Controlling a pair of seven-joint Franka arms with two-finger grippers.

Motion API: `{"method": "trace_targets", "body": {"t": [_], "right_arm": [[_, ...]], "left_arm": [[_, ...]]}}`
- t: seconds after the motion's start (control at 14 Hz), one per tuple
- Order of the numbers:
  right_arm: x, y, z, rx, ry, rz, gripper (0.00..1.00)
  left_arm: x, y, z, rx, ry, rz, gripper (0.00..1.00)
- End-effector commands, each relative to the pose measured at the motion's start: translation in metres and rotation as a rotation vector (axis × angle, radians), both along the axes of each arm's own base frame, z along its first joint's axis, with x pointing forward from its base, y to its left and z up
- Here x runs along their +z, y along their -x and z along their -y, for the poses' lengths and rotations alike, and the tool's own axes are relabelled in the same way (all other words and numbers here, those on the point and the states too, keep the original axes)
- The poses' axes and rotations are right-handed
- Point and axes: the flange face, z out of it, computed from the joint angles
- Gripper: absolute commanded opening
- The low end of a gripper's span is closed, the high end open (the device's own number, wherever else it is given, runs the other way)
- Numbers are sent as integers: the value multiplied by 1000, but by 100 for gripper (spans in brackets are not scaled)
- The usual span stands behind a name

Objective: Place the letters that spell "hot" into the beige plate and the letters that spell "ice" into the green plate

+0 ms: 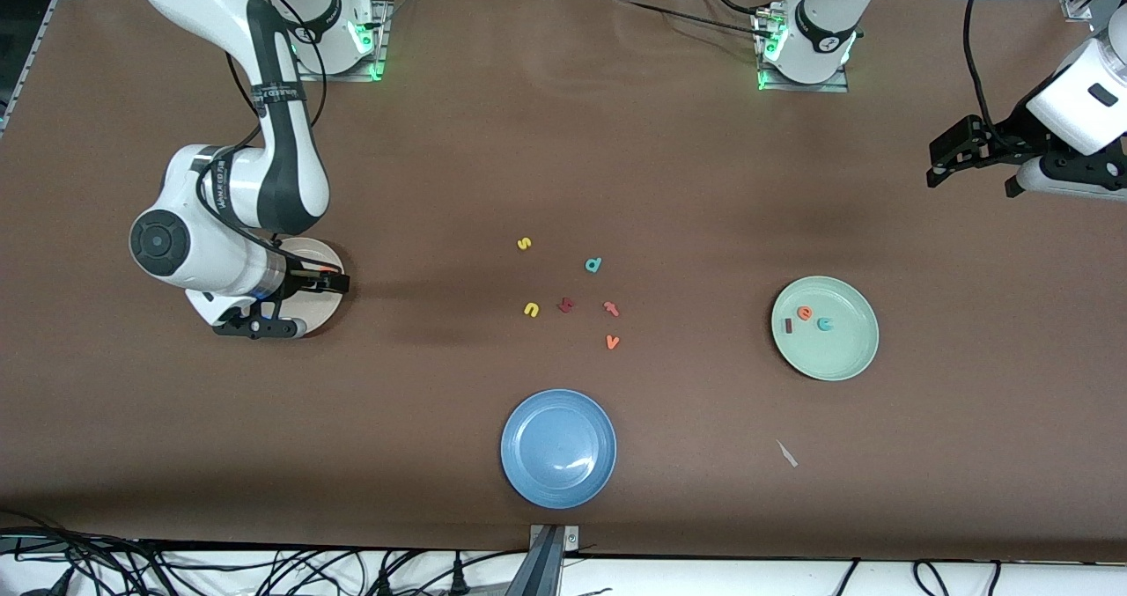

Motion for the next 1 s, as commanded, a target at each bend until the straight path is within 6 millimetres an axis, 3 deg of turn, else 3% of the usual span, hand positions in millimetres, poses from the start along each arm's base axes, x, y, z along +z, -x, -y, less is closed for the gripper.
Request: {"method": "trace_targets", "body": {"t": [0.0, 0.14, 0.43, 0.64, 0.79, 0.93], "right_arm": [[10, -8, -5, -64, 0, -4, 100], [22, -8, 0, -77, -66, -14, 100], [65, -2, 44, 43, -6, -23, 100], [115, 11, 82, 93, 33, -14, 100], [158, 25, 94, 124, 38, 21, 100], [202, 49, 92, 131, 38, 15, 100]], "left_arm": [[6, -2, 4, 2, 21, -4, 100], [6, -2, 6, -1, 21, -6, 100], [6, -1, 6, -1, 20, -9, 100], [6, -1, 6, -1, 20, -9, 100], [6, -1, 6, -1, 20, -9, 100], [6, -1, 6, -1, 20, -9, 100]]}}
